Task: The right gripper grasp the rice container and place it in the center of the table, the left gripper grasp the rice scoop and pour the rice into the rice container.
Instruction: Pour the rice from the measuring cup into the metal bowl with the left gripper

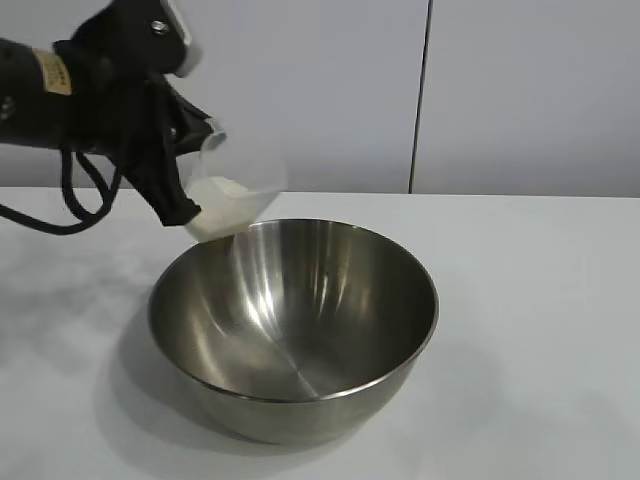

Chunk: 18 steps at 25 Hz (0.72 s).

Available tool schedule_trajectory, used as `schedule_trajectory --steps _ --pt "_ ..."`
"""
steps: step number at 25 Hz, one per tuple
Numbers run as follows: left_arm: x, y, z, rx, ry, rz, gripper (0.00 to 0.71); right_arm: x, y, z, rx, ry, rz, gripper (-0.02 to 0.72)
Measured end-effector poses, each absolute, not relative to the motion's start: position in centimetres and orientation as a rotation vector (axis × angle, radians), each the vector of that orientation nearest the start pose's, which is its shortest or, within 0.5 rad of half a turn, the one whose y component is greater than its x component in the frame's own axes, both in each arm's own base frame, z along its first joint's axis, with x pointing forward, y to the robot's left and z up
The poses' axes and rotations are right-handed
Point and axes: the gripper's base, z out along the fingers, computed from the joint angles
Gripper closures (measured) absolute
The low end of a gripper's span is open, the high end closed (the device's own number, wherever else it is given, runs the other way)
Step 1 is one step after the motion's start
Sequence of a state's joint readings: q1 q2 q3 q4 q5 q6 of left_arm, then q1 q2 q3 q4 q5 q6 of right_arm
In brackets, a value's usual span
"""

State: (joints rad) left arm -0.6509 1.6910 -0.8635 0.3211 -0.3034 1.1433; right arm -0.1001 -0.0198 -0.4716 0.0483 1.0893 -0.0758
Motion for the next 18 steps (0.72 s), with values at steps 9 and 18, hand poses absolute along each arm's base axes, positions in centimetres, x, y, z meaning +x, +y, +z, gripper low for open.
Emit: schedule_trajectory --steps 9,18 --pt "27.9 -22.9 18.8 2.111 0.244 0.817 0.701 -0.5 0.4 26.7 0.023 2.081 -0.049 0.114" --pt "27.5 -23.5 19.1 2.127 -0.010 0.866 0.701 -0.5 0.4 26.7 0.023 2.081 -0.049 0.114"
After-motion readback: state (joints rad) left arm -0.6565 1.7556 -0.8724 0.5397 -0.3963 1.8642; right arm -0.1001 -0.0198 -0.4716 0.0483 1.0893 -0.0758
